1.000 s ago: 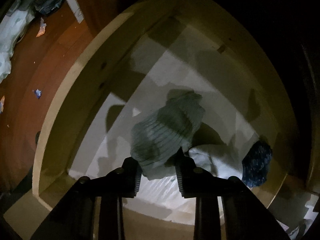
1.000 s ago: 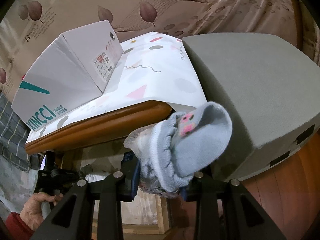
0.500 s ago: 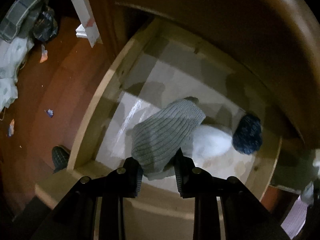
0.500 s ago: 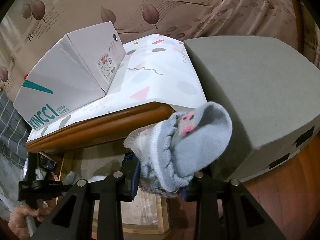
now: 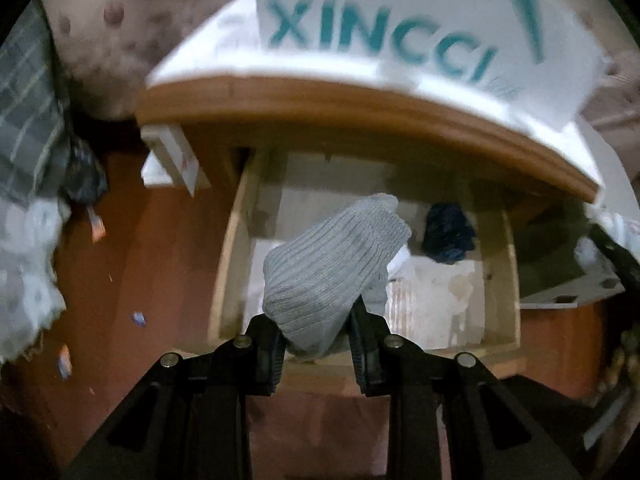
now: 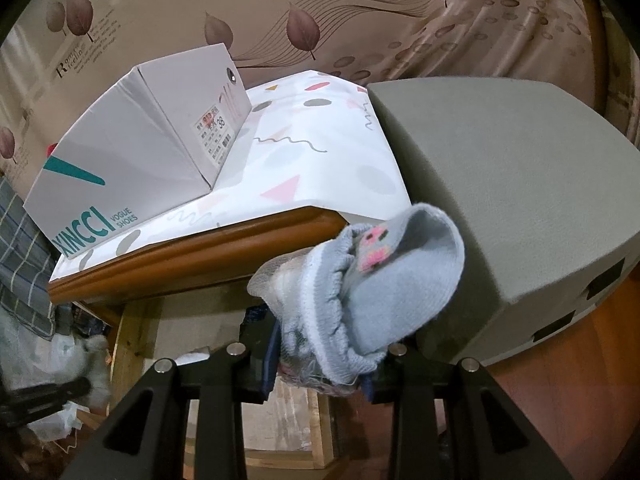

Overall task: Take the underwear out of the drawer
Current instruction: 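Lift the grey striped cloth out and carry it over the shoe box with the left tool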

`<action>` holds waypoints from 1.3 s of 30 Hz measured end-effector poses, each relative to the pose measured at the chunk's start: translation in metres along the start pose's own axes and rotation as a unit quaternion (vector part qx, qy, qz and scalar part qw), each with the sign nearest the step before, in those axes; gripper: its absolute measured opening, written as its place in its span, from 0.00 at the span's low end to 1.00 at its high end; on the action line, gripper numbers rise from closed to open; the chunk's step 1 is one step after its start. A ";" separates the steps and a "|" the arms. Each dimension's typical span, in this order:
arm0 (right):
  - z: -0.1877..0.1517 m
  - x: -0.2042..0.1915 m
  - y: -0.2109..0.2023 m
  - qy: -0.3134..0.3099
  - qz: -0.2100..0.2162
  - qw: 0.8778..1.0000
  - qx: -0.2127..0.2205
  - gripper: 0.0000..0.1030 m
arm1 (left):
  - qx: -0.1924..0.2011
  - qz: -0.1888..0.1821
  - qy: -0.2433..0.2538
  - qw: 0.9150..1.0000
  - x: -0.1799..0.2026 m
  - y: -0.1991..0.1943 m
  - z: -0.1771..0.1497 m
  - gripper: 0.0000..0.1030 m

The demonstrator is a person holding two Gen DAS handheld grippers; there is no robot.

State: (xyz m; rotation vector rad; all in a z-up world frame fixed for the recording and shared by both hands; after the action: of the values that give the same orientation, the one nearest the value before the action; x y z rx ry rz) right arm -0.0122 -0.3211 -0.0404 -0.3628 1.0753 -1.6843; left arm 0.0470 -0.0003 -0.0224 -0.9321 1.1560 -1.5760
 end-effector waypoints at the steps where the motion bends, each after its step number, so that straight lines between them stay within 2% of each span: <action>1: 0.000 0.000 0.000 -0.002 -0.003 1.000 0.000 0.30 | 0.008 0.000 0.005 1.000 0.000 -0.009 0.001 0.24; 8: 0.001 0.004 -0.004 0.005 -0.005 1.000 0.008 0.30 | 0.096 -0.010 0.043 0.994 0.003 -0.104 0.027 0.24; 12: 0.000 0.005 -0.003 0.007 -0.003 1.000 0.006 0.30 | 0.133 -0.014 0.059 0.989 0.009 -0.153 0.060 0.24; 16: 0.001 0.003 -0.003 0.003 -0.005 1.000 0.010 0.30 | 0.156 -0.020 0.062 0.986 0.017 -0.179 0.099 0.24; 21: 0.003 0.005 -0.008 0.001 -0.019 0.999 0.025 0.30 | 0.168 0.008 0.063 0.984 0.025 -0.183 0.147 0.24; 23: 0.003 0.007 -0.010 0.003 -0.024 0.999 0.030 0.30 | 0.157 0.004 0.072 0.985 0.032 -0.176 0.160 0.24; 25: 0.004 0.010 -0.011 0.007 -0.027 0.999 0.031 0.30 | 0.151 0.005 0.061 0.987 0.033 -0.170 0.169 0.24; 27: 0.005 0.012 -0.011 0.008 -0.034 0.999 0.033 0.30 | 0.143 -0.011 0.061 0.988 0.037 -0.163 0.180 0.24; 29: 0.006 0.013 -0.012 0.008 -0.044 0.998 0.036 0.30 | 0.143 0.001 0.059 0.988 0.037 -0.159 0.192 0.24; 34: 0.007 0.014 -0.012 0.005 -0.052 0.998 0.039 0.30 | 0.128 -0.010 0.055 0.990 0.041 -0.145 0.217 0.25; 39: 0.006 0.015 -0.008 0.009 -0.053 0.998 0.033 0.30 | 0.121 0.014 0.060 0.991 0.042 -0.121 0.234 0.25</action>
State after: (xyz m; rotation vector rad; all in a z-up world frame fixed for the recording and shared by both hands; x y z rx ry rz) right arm -0.0186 -0.3373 -0.0348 -0.3684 1.0262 -1.8164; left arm 0.2235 -0.0851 0.1583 -0.6673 1.0252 -1.7239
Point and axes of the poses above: each gripper's, at about its wrist camera, not at the fingertips, and y roughly the way its jaws point, x to its right, z to its top, the point moved 8 cm from there along y, roughly the way its jaws point, and after that the axes turned 10 degrees about -x, right-handed, at the moved point
